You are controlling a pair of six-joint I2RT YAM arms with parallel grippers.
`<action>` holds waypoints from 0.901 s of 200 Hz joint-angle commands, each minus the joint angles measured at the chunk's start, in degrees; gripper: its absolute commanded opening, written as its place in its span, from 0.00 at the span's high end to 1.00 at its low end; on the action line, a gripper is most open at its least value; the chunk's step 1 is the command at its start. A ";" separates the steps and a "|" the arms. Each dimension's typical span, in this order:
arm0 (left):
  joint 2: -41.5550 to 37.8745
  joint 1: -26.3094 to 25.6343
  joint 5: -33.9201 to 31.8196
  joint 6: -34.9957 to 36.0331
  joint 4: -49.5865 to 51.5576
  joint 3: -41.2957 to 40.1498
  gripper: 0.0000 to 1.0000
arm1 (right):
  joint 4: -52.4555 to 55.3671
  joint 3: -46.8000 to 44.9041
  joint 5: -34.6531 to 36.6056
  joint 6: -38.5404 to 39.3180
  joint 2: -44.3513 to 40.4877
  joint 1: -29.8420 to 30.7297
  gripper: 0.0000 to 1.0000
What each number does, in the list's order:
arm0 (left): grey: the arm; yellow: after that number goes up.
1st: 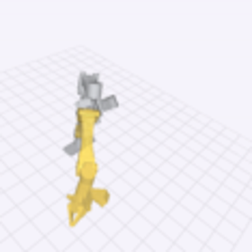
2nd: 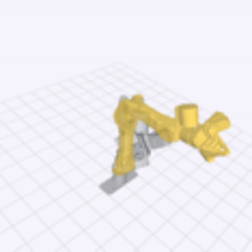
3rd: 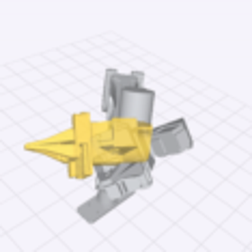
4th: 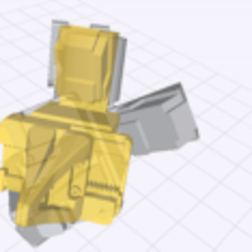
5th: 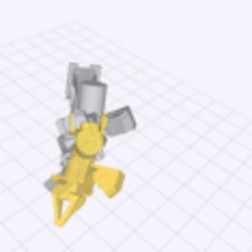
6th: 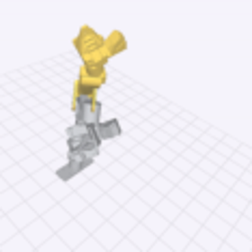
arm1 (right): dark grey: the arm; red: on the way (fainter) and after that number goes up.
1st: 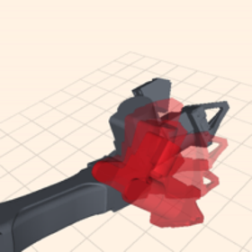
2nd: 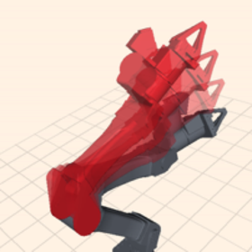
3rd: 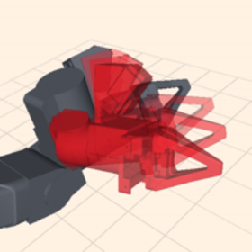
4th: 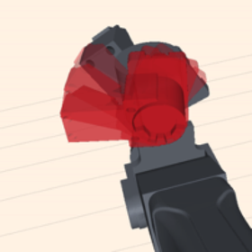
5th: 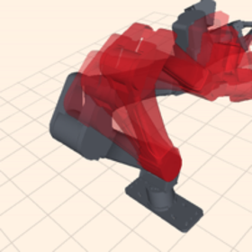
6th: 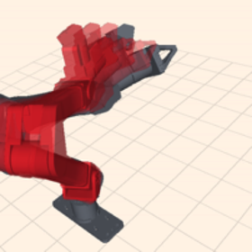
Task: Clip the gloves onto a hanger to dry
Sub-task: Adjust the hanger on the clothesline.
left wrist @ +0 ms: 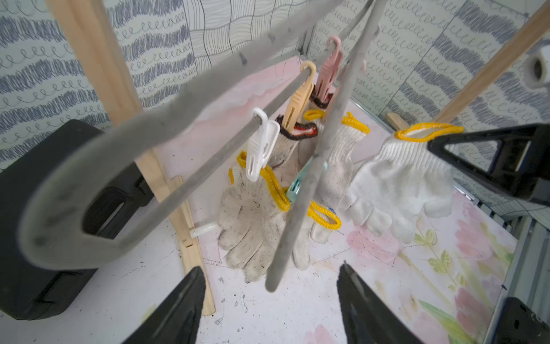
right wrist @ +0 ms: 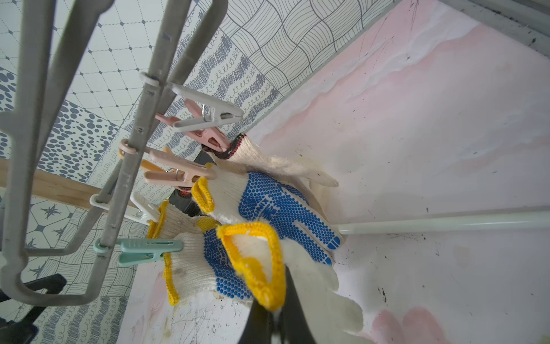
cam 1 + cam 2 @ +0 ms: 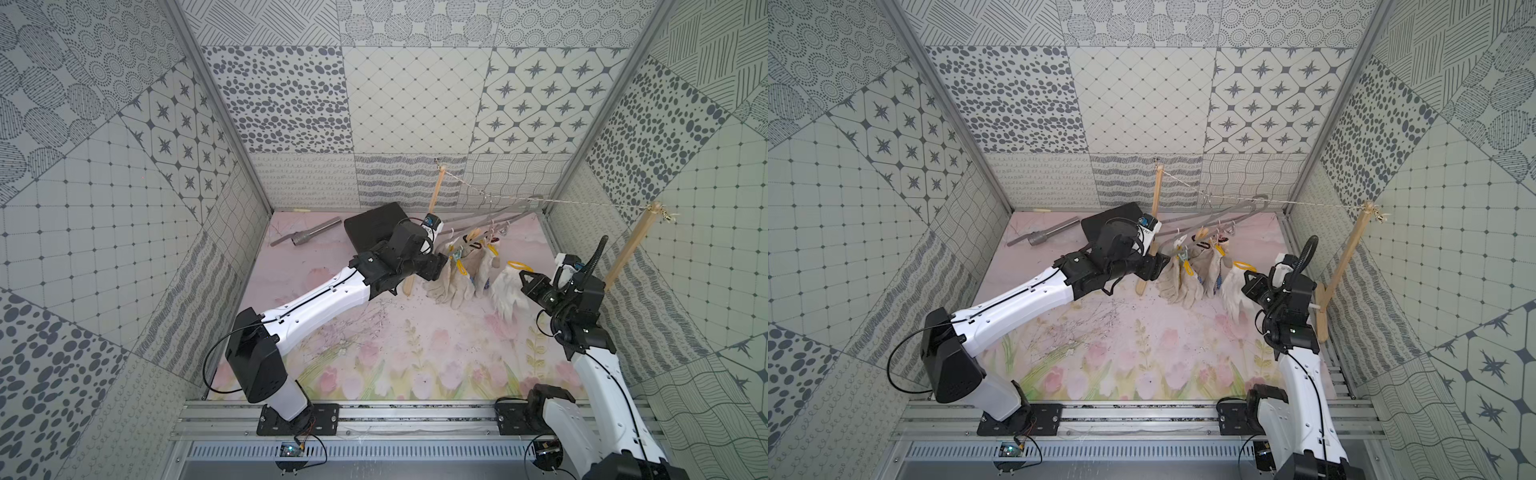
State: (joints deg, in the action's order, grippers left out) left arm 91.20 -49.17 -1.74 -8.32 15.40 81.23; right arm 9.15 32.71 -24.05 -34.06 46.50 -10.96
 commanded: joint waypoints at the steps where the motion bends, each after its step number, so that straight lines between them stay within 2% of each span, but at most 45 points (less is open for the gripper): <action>1: -0.06 1.00 7.60 9.66 -12.96 -4.14 0.47 | -2.90 -0.80 -1.39 0.14 -1.13 -0.12 1.00; 32: 0.46 1.17 8.47 10.90 -14.43 -5.10 0.66 | -2.81 -1.06 -1.00 0.49 -1.02 -0.12 1.00; 56: 0.24 1.52 8.14 11.04 -15.83 -6.18 0.70 | -3.39 -1.04 -1.34 -0.03 -0.89 -0.18 1.00; 113: 0.26 2.59 8.68 11.56 -21.26 -8.28 0.72 | -3.63 -1.45 -1.52 -0.76 -0.80 -0.12 1.00; 127: 0.23 2.75 9.04 11.65 -22.18 -8.47 0.79 | -3.71 -1.46 -1.52 -0.83 -0.89 -0.12 1.00; 156: -0.78 2.93 9.94 12.00 -23.54 -9.54 1.00 | -3.61 -1.49 -1.35 -0.98 -0.84 -0.10 1.00; 180: -1.94 3.09 9.63 12.36 -24.28 -10.71 1.00 | -3.78 -1.51 -1.43 -1.31 -0.63 -0.11 1.00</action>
State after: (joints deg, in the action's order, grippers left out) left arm 91.00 -46.50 6.90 2.31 -2.44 71.57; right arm 8.71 31.88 -25.23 -34.52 46.30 -10.96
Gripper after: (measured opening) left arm 0.070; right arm 0.068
